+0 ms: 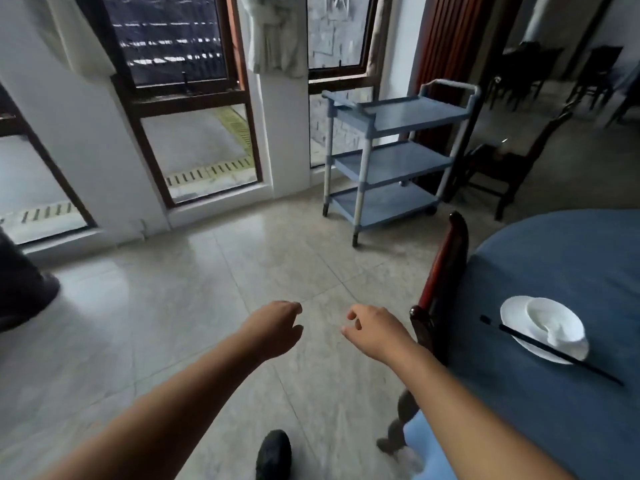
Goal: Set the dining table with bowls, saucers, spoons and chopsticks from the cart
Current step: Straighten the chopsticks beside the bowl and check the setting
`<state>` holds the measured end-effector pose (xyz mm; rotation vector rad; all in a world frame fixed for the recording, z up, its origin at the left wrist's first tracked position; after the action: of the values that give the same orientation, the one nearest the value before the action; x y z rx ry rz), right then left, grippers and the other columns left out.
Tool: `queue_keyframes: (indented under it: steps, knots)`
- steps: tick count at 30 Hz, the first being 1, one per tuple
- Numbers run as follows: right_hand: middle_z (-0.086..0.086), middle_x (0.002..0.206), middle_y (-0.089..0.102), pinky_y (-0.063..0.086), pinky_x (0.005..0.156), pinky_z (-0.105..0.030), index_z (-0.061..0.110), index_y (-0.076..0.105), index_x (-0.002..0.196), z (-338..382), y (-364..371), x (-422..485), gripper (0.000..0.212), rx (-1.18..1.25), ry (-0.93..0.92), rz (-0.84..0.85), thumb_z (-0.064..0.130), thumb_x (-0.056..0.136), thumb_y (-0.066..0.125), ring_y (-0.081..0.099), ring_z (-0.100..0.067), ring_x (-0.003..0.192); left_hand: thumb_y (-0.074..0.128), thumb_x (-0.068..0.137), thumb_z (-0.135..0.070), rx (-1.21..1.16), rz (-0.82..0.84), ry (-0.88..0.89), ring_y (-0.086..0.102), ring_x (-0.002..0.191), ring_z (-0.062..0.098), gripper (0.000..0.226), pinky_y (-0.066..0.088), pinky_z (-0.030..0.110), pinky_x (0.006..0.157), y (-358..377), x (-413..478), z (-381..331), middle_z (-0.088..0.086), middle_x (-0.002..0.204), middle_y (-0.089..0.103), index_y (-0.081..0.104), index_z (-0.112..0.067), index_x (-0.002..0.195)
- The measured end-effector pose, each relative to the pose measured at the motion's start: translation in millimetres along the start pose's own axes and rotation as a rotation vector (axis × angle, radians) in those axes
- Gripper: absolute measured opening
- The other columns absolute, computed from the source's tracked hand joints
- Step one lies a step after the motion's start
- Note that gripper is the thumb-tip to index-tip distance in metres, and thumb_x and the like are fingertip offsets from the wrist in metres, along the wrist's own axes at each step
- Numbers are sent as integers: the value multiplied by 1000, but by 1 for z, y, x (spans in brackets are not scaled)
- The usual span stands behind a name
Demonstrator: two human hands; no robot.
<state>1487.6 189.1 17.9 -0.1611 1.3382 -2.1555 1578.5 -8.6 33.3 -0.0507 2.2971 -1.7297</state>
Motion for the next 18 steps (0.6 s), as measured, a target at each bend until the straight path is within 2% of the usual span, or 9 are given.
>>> queue_keyframes:
  steps: [6,9,12,15,18]
  knots:
    - [9,88,63,45,66,-29,24,60,115,-17,-43,102,38,83,242,-150,48,86,56,60,-14,81,55,95,-30,7,68,260,61,119,28,42,50,33,94,-48,174,-2,8,130,65,56,-14,134]
    - [9,81,62,51,71,-30,25,61,108,-40,-78,127,31,126,365,-231,46,85,59,61,-14,79,54,96,-31,11,125,400,62,117,29,42,52,36,95,-67,245,-35,9,129,64,55,-13,134]
    - [7,82,64,56,74,-36,24,61,102,-75,-112,141,24,185,481,-322,39,84,60,62,-17,79,53,96,-33,56,151,551,64,113,30,43,54,39,94,-75,309,-85,10,126,65,54,-14,135]
    - [5,94,65,54,76,-32,20,63,100,-119,-140,152,19,213,574,-480,33,85,66,63,-16,82,53,97,-35,97,164,692,64,111,27,42,55,42,94,-75,361,-141,9,127,65,54,-16,135]
    - [7,100,63,51,80,-32,22,62,101,-165,-159,154,21,233,656,-584,38,87,65,62,-15,89,54,97,-35,120,146,799,64,112,24,42,55,40,96,-70,402,-196,5,129,64,54,-19,137]
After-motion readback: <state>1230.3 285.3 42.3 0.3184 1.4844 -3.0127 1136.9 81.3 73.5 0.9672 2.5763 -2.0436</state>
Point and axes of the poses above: each hand's wrist, its own x-axis towards the middle knuckle, its own y-axis out of the palm, z = x × y, the point moved 1 cm from there along x, towards the middle knuckle
